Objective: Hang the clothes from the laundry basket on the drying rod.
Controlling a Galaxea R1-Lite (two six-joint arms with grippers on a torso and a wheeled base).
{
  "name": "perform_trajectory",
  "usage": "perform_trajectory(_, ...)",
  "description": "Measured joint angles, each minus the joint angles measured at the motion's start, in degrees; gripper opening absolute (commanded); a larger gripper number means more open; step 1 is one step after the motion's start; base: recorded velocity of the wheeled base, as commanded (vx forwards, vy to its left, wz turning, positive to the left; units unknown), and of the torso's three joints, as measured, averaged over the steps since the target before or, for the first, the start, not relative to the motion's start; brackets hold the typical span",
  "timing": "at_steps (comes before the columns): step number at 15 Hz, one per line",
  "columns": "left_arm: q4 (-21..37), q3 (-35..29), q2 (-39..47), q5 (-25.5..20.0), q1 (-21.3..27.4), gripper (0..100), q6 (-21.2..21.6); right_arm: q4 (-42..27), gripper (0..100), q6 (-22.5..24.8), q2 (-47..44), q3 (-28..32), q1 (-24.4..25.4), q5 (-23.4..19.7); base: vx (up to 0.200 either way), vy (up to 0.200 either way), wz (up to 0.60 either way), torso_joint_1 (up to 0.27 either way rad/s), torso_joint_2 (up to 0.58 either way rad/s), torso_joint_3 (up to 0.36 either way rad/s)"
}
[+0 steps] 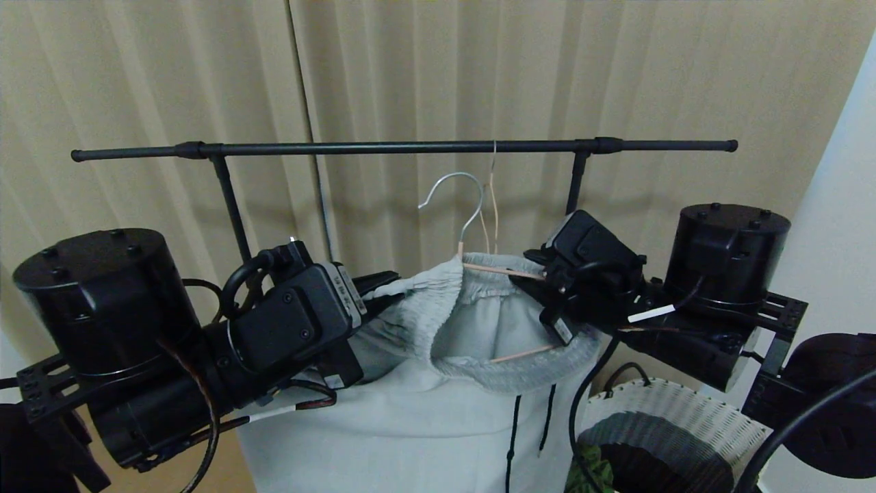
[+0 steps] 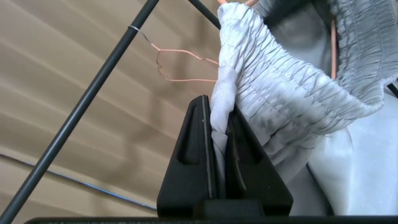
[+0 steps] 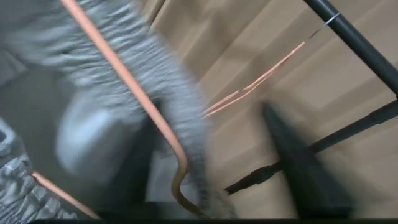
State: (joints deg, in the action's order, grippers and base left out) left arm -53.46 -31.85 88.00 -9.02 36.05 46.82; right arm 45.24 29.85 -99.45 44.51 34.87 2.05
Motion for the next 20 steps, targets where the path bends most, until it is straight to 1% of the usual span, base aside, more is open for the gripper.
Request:
perform_trajectory(7, 0.02, 0.2, 0.2, 0.05, -0.48, 0, -0.22, 0.02, 0, -0.07, 0.23, -0.13, -0.06, 0.16, 0.0, 0.0, 0.0, 0.0, 0.0, 0.0)
perform_trajectory(8, 0.0, 0.41, 0.17, 0.13, -0.61, 100, -0.4, -0.02, 0, -0.07, 0.41, -0.22, -0.04, 0.3, 0.0, 0.0, 0.0, 0.0, 0.0, 0.0)
perform_trajectory(10, -0.09, 0.61, 0.02, 0.29, -0.79, 100, -0.66, -0.2, 0, -0.05, 0.83, -0.39, -0.13, 0.57, 0.0, 0.0, 0.0, 0.0, 0.0, 0.0)
perform_trajectory(14, -0.05, 1.84, -0.79, 0.22, -0.79, 100, -6.21, -0.2, 0, -0.09, 2.65, -1.55, -0.66, 0.66, 0.0, 0.0, 0.0, 0.0, 0.0, 0.0)
perform_trajectory(16, 0.0, 3.0, -1.95, 0.18, -0.79, 100, -8.01, -0.13, 0, -0.11, 3.62, -2.58, -1.82, 0.77, 0.0, 0.0, 0.0, 0.0, 0.0, 0.0)
perform_trajectory(19, 0.02, 5.6, -5.18, 0.13, -1.22, 100, -12.37, -0.02, 0, -0.27, 5.24, -4.05, -5.44, 0.68, 0.0, 0.0, 0.0, 0.0, 0.0, 0.0)
perform_trajectory(20, 0.0, 6.58, -6.14, 0.18, -1.93, 100, -13.0, -0.02, 0, -0.51, 5.85, -4.27, -6.58, 0.66, 0.0, 0.0, 0.0, 0.0, 0.0, 0.0)
